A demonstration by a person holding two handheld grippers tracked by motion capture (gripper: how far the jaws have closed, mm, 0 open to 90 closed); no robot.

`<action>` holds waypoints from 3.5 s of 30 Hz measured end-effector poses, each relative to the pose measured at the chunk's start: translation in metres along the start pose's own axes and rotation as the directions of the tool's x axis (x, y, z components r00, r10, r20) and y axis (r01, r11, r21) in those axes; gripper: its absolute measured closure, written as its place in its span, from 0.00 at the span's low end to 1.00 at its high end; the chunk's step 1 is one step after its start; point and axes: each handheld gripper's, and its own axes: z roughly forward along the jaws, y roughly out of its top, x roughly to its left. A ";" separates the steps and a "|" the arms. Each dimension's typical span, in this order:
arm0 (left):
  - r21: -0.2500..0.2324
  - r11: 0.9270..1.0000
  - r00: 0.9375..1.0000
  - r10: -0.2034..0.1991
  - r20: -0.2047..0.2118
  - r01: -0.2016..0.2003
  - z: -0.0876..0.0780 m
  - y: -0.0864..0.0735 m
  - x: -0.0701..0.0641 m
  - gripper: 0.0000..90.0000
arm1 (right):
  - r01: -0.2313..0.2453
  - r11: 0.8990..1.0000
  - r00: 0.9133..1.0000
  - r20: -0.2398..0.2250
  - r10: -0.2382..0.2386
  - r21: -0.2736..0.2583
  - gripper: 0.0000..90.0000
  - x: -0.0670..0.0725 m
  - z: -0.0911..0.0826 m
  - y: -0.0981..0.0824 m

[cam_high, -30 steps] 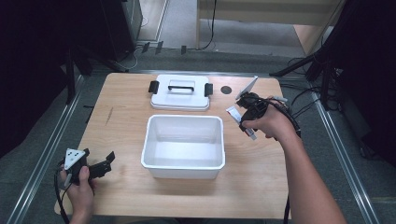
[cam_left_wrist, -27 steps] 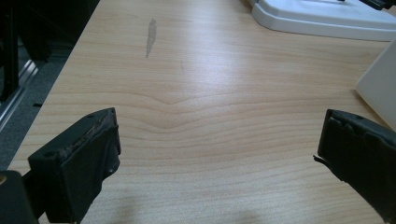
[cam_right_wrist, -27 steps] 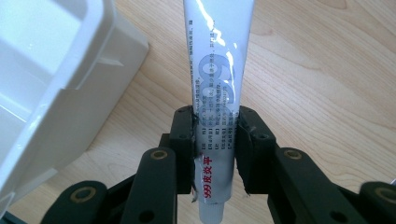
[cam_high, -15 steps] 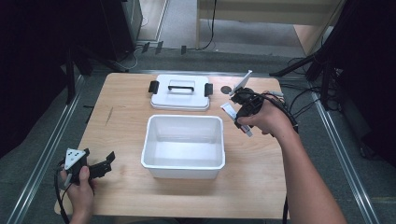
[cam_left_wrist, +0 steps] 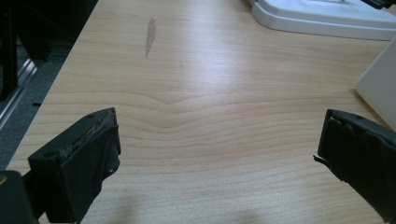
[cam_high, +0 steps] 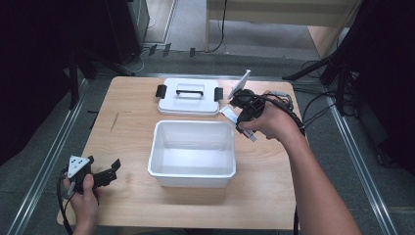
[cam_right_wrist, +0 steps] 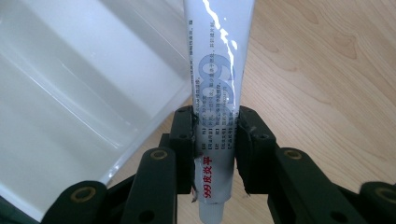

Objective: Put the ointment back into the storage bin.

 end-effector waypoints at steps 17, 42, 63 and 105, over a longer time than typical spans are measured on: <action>-0.003 1.000 1.000 -0.005 -0.001 0.005 0.000 0.000 0.000 0.00 | 0.123 0.992 0.991 -0.051 -0.123 -0.015 0.79 0.033 -0.002 0.010; -0.003 1.000 1.000 -0.007 0.004 0.007 0.000 0.000 0.000 0.00 | 0.611 0.784 0.774 -0.125 -0.621 -0.107 0.79 0.079 0.012 0.007; -0.003 1.000 1.000 -0.007 0.005 0.007 0.000 0.000 0.001 0.00 | 0.683 0.723 0.711 -0.138 -0.690 -0.098 0.79 0.081 0.028 -0.001; -0.001 1.000 1.000 -0.009 0.006 0.009 0.000 0.000 0.001 0.00 | 0.719 0.694 0.686 -0.203 -0.699 0.039 0.79 0.097 0.074 0.000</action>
